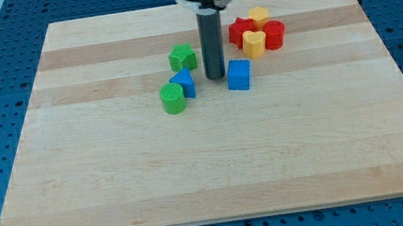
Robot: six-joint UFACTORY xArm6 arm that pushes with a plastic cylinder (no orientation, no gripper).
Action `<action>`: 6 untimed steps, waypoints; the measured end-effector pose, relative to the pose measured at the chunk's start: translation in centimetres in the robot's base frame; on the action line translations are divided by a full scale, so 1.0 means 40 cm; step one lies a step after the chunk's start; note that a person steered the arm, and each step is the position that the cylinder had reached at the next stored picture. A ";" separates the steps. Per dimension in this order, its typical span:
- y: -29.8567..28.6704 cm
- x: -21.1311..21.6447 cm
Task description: Point your arm at the yellow hexagon
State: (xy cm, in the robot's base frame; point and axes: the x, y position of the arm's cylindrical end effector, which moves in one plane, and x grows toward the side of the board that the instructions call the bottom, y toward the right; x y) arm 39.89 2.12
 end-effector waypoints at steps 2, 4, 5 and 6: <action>-0.081 0.174; -0.335 0.193; -0.391 0.188; -0.360 0.169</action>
